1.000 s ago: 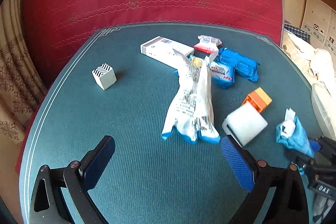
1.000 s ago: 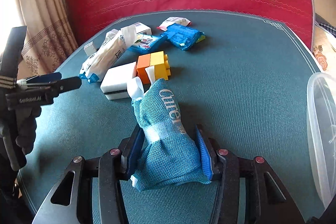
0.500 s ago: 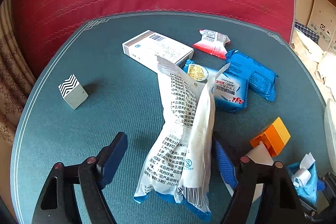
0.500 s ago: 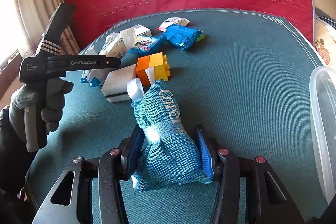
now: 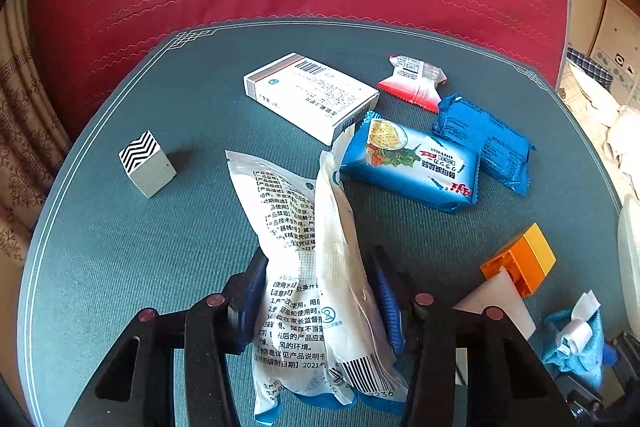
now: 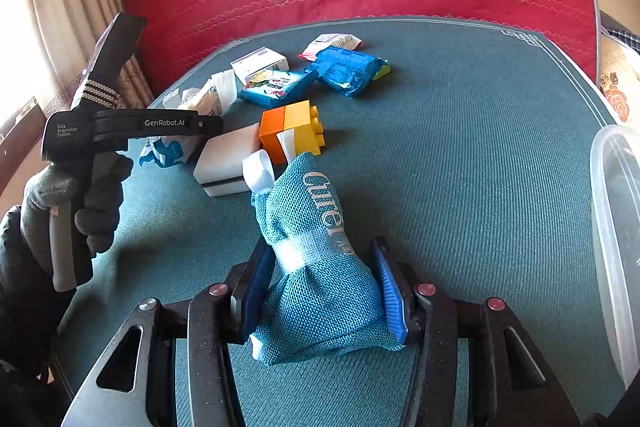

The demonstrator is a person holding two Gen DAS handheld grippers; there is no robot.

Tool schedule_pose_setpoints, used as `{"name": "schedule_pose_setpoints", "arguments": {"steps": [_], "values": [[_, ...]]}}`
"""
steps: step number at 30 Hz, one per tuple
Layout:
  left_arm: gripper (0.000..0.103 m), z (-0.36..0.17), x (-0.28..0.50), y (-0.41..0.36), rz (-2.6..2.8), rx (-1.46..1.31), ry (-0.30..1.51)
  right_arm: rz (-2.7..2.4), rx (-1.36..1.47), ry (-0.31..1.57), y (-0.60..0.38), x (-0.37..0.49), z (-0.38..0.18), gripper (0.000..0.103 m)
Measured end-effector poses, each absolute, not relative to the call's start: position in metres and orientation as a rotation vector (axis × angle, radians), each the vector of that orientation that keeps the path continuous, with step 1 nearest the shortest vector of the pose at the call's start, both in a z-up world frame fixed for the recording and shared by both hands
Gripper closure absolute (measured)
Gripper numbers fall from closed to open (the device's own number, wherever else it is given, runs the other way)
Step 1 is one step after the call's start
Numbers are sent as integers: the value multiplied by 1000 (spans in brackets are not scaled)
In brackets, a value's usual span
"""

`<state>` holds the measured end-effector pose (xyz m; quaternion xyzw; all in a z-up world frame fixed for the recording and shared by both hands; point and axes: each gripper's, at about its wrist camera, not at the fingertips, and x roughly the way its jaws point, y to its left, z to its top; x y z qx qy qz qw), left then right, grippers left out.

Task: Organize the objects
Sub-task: 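Lift the blue cloth with the right gripper while the left gripper grasps the white bag, then carry the cloth and bag to the clear bowl and release both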

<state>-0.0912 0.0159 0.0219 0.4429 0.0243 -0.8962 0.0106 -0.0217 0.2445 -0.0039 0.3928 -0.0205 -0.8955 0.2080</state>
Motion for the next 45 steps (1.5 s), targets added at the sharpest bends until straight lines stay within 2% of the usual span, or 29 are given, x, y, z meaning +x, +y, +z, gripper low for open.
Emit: {"name": "schedule_pose_setpoints", "arguments": {"steps": [9,15,25,34,45], "values": [[51,39,-63,19,-2832,1323,50,-2490,1078,-126,251,-21,2,53],[51,59,-52,27,-2881,1276,43,-2571,1006,-173,266,-16,28,53],[51,79,-43,76,-3004,1273,-54,-2888,1011,-388,366,-11,63,53],[51,80,-42,133,-3101,1335,-135,-3071,1221,-623,472,-13,51,53],[51,86,-40,189,-3190,1363,-226,-3101,1333,-662,504,-24,29,53]]}}
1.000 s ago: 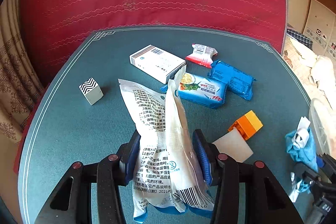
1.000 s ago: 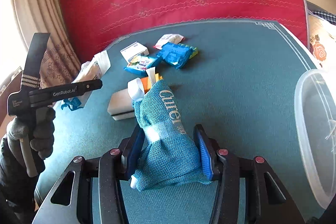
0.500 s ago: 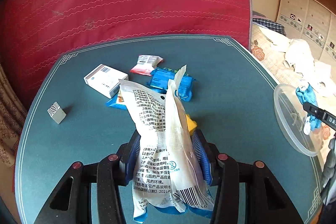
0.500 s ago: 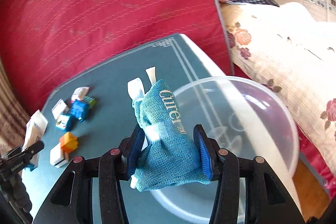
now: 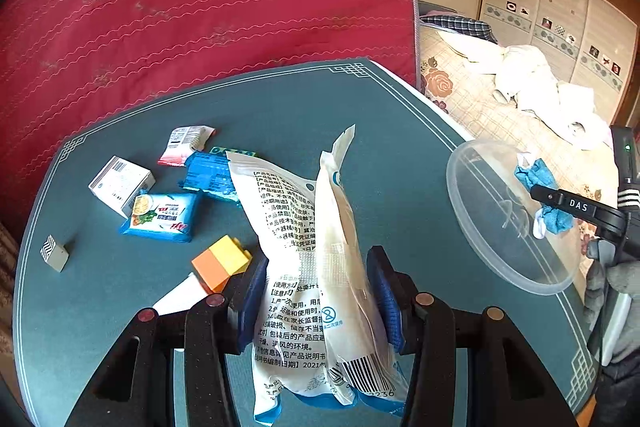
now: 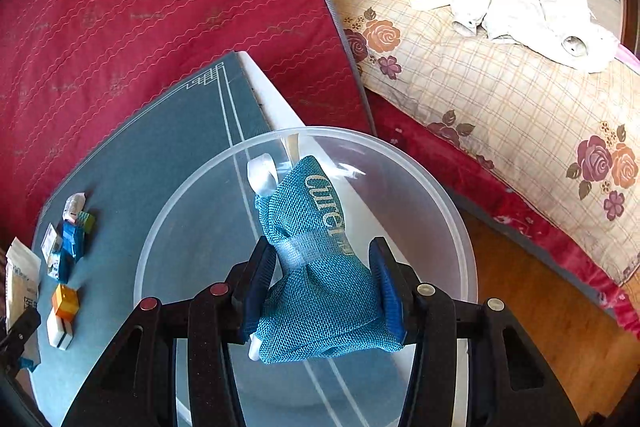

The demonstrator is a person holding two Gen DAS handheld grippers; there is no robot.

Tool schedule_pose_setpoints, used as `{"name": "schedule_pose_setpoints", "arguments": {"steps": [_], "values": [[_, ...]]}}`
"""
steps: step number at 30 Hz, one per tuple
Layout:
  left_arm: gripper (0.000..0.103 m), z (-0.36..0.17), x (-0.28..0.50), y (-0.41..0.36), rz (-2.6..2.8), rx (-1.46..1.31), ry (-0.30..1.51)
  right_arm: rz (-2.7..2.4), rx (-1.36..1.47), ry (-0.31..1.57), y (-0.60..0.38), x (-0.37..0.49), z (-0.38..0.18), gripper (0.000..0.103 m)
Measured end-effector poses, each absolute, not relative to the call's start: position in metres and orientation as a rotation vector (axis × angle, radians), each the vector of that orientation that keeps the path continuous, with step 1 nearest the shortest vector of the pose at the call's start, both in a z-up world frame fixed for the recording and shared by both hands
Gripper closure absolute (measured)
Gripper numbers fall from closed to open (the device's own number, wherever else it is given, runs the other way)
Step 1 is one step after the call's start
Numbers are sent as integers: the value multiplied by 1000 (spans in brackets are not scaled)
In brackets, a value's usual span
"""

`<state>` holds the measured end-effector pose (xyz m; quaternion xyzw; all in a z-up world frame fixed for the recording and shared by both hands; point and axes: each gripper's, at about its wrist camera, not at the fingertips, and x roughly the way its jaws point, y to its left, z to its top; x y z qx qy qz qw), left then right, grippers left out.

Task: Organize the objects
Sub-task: 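Carry the cloth and bag to the clear bowl and release both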

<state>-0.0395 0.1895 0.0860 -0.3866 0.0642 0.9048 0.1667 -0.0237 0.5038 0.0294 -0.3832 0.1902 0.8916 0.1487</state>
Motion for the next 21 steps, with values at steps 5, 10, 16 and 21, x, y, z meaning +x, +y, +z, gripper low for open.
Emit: {"name": "schedule_pose_setpoints", "arguments": {"steps": [5,10,16,21], "values": [[51,84,-41,206,2540,-1104,187,2533,-1126,605,515,-22,27,46],[51,83,-39,221,2514,-1101,200,2527,-1080,608,521,-16,36,44],[51,82,-45,243,2458,-1107,195,2548,-1011,635,521,-8,55,43],[51,81,-44,274,2400,-1098,215,2572,-939,631,519,0,73,43]]}}
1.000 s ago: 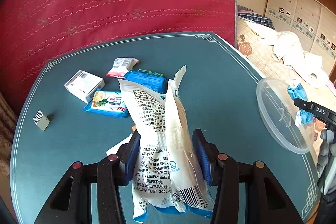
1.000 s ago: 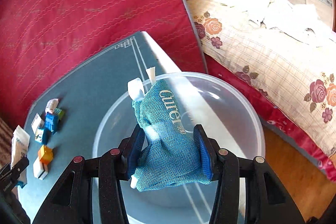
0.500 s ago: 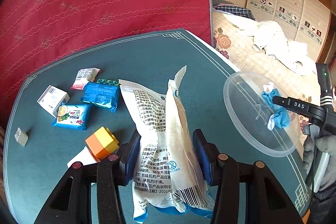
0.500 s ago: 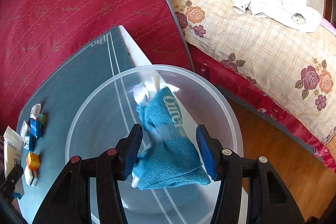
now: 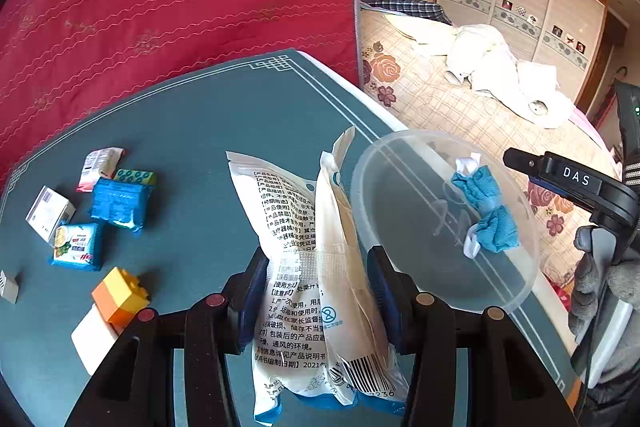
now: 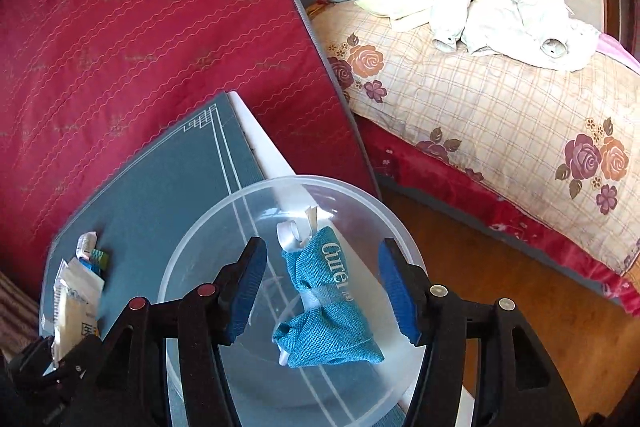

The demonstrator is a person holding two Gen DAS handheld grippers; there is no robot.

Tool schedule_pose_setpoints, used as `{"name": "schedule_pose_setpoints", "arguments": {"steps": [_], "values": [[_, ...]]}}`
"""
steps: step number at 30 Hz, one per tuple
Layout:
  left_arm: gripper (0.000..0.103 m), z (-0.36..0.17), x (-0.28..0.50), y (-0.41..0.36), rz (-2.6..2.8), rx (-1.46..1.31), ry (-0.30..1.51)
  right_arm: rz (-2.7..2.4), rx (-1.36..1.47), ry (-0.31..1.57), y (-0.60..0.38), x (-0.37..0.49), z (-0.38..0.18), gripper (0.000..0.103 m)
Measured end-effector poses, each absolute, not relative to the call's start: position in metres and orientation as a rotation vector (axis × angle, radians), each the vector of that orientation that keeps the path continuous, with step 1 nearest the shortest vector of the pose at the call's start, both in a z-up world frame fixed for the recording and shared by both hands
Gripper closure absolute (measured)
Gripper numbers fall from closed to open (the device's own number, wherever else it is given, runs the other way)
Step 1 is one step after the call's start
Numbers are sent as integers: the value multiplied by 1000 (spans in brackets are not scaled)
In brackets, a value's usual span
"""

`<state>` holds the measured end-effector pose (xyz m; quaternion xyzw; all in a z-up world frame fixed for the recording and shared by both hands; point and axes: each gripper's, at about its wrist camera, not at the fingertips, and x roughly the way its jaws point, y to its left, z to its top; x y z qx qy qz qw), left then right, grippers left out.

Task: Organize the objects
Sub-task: 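Carry the cloth and bag to the clear bowl and release both, then withdraw both grippers from the bowl back over the table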

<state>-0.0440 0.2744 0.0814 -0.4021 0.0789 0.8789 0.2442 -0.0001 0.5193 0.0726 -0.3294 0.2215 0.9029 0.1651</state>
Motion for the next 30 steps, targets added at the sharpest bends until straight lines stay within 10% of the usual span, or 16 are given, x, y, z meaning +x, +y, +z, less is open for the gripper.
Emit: {"name": "schedule_pose_setpoints", "arguments": {"steps": [8,12,30], "values": [[48,82,-43,329,2307,-1048,228,2582,-843,660,523,12,93,43],[16,84,-42,342,2336,-980,228,2583,-831,662,523,13,95,43],[1,75,-42,277,2565,-1007,243,2653,-866,614,488,6,96,40]]}}
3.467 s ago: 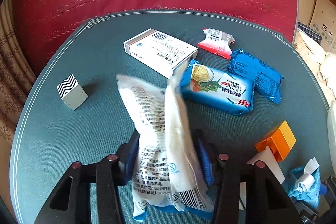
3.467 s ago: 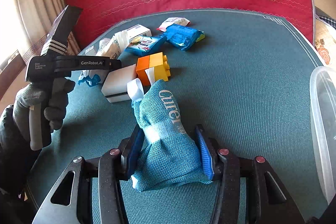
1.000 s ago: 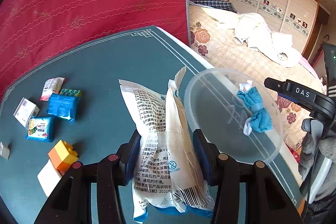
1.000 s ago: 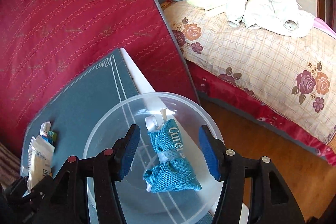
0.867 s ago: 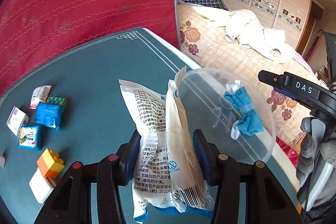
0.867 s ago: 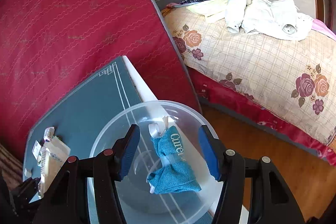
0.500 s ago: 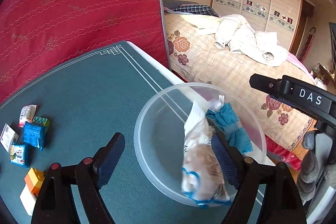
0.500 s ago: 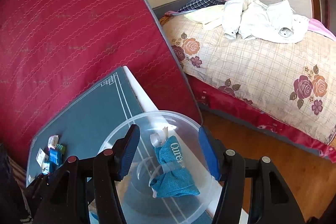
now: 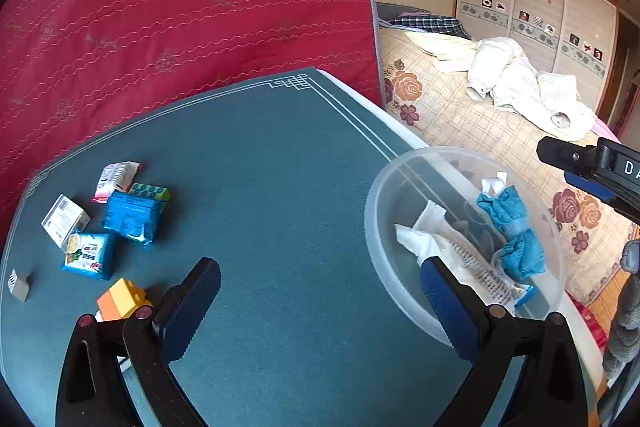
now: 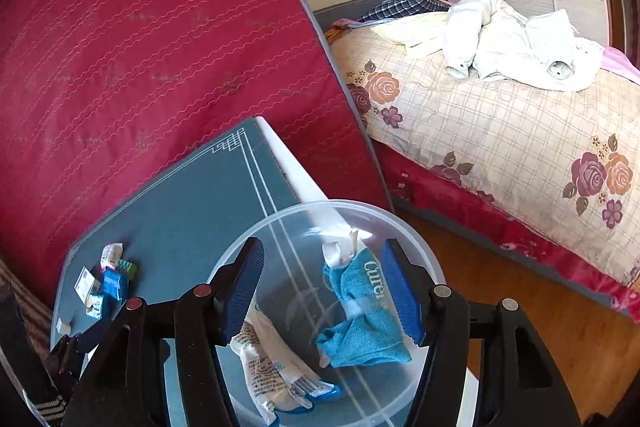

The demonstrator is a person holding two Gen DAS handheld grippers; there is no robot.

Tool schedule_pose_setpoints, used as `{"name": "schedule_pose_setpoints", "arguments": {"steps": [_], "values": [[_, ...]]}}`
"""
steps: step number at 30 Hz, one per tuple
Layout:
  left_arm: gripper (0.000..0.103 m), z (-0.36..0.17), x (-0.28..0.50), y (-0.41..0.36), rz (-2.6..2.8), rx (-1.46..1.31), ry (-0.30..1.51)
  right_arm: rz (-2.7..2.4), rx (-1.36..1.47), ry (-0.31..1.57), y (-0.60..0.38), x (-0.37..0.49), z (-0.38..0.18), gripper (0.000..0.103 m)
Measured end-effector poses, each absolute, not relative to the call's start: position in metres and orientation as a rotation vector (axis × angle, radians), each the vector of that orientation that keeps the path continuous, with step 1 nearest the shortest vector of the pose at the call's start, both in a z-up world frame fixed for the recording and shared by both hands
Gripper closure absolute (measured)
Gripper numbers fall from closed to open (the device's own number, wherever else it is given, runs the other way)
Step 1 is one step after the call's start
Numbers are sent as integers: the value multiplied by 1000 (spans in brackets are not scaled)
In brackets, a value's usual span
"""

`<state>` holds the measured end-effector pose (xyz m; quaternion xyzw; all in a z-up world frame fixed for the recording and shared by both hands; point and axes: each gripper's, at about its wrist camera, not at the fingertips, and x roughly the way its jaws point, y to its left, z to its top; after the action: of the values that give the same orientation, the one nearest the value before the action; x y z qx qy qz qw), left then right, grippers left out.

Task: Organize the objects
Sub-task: 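Withdraw both grippers from the bowl back over the table, then grasp the white sponge with the left gripper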

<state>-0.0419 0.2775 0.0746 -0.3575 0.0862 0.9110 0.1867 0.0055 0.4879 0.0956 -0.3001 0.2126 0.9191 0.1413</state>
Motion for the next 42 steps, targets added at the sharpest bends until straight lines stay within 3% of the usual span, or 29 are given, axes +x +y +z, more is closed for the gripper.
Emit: {"name": "schedule_pose_setpoints", "arguments": {"steps": [13,32,42], "values": [[1,68,-33,233,2700,-992,335,2762,-921,567,449,-1,86,37],[1,43,-47,117,2902,-1168,160,2872,-993,456,395,-4,75,34],[1,25,-62,95,2898,-1250,100,2957,-1050,351,355,-3,68,34]]}}
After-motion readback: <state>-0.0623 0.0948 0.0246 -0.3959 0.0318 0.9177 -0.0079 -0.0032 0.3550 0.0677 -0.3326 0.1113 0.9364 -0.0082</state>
